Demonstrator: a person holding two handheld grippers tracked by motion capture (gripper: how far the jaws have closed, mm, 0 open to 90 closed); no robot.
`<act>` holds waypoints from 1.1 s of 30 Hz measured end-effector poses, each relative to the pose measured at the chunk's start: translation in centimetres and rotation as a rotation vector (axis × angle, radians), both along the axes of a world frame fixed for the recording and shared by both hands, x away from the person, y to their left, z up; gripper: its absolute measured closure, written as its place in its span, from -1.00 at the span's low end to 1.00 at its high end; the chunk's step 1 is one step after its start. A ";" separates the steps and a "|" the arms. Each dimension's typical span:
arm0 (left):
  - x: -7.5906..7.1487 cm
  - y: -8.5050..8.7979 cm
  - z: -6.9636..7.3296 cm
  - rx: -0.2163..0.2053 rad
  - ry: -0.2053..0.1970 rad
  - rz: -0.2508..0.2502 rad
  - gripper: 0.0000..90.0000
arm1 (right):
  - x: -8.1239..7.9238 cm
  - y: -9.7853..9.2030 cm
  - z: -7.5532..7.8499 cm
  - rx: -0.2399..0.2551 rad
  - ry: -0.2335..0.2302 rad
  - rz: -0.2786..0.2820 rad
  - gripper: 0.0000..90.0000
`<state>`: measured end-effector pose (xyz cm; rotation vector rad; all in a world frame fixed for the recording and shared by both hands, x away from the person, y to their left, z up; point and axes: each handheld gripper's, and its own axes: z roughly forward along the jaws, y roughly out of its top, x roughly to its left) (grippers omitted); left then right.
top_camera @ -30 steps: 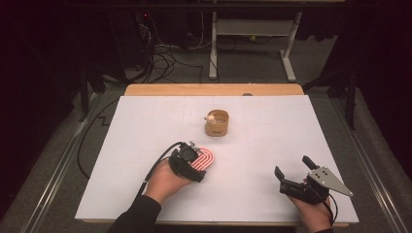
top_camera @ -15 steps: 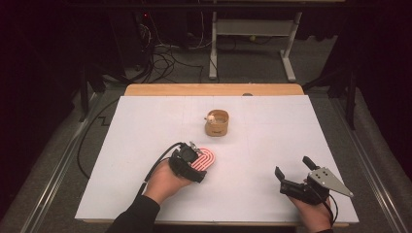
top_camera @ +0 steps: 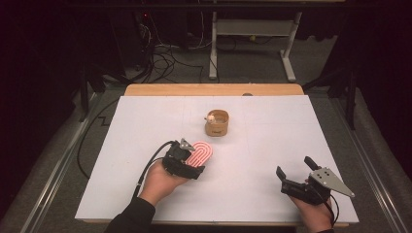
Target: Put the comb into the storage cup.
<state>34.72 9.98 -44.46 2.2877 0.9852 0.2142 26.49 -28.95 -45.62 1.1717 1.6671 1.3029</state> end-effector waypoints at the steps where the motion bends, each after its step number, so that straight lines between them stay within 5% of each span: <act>1: -0.1 0.1 0.0 -0.008 -0.004 0.003 -0.59 | 0.0 0.0 0.0 -0.002 -0.002 0.000 -0.99; 13: -0.9 0.8 0.9 -0.071 -0.065 0.017 -0.59 | -0.1 0.1 0.0 -0.002 -0.006 -0.002 -0.99; 33: -2.2 1.5 2.4 -0.209 -0.229 0.010 -0.59 | -0.1 0.3 0.0 -0.012 -0.009 0.008 -0.99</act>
